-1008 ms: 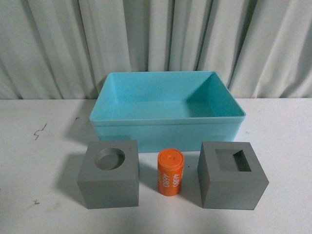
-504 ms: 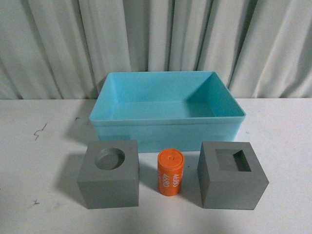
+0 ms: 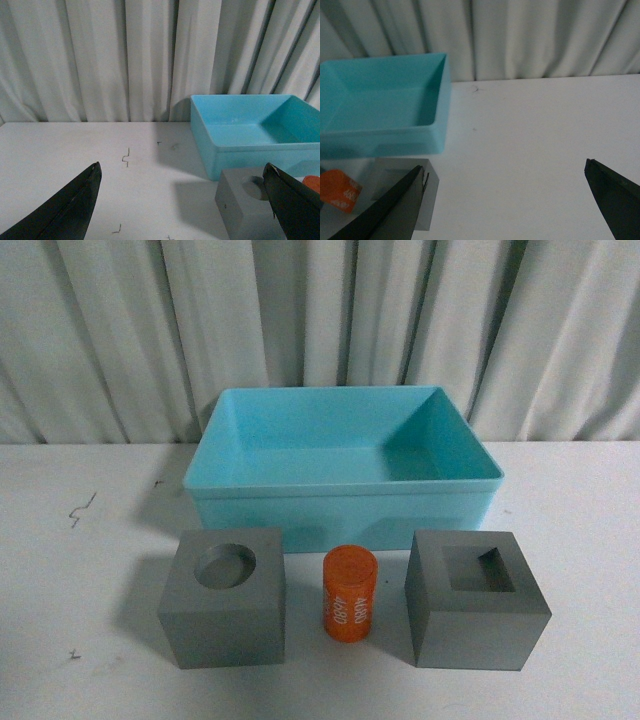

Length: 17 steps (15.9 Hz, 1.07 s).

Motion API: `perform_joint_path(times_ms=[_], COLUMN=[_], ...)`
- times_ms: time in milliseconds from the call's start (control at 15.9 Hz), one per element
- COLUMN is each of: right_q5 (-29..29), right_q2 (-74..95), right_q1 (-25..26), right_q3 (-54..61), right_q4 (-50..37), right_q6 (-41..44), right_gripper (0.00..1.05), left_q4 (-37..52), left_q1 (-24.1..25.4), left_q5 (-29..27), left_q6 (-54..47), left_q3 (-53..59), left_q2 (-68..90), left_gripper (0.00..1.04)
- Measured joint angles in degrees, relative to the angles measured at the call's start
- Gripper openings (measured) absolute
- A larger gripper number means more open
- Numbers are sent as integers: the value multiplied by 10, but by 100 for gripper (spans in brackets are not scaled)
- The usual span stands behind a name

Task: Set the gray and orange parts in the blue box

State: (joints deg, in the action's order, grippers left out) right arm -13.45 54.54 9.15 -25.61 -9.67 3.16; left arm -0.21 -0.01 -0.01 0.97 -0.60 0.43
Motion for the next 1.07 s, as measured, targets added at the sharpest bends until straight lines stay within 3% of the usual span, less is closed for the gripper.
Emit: perform_joint_path(times_ms=[378,1071], right_q5=[0,57], right_q2=[328,496], right_q1=[-78,-184], right_q3=[-38,-116], right_q4=[-137,-166], right_q6=[-7,-65], right_gripper=[98,98], left_q4=[0,0], left_q1=[0,0], left_q5=[0,0], left_q6=[0,0], left_q3=[0,0], left_q2=[0,0], left_gripper=[98,98])
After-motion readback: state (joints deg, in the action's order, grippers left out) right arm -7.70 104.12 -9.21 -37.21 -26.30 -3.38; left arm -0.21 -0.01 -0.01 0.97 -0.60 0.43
